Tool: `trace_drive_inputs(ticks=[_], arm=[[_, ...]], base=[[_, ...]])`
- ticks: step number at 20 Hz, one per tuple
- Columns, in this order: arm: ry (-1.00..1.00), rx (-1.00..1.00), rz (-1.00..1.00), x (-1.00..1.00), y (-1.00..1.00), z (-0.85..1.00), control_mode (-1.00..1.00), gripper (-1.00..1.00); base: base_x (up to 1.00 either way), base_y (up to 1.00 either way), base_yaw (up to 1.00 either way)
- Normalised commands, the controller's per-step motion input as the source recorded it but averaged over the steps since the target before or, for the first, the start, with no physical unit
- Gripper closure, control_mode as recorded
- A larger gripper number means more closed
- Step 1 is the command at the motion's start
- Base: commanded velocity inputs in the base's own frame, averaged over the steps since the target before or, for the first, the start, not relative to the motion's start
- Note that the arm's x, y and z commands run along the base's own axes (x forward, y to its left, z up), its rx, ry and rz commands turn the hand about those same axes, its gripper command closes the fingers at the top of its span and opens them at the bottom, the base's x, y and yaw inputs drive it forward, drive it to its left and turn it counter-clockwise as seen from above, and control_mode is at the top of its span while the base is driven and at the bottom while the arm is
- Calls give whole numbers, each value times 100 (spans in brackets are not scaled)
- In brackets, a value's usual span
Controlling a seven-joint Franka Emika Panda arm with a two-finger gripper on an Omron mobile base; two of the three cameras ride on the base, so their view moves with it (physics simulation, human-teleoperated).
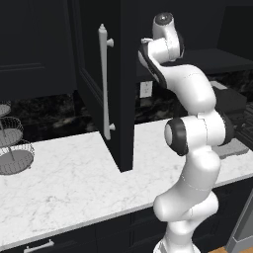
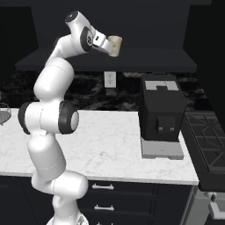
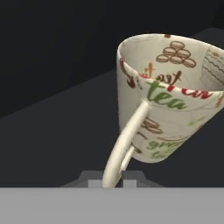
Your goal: Gather all objects into one cabinet and sort the glasses and bowls to opposite sides.
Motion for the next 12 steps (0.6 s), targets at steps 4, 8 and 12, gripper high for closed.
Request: trace_drive_inputs(ticks=[4,8,12], arm=[[-6,0,-2,-4,0,8,-100,100],[0,0,0,0,0,0,-100,100],[0,0,0,0,0,0,-100,100]], base=[[0,0,0],[0,0,0],[0,0,0]])
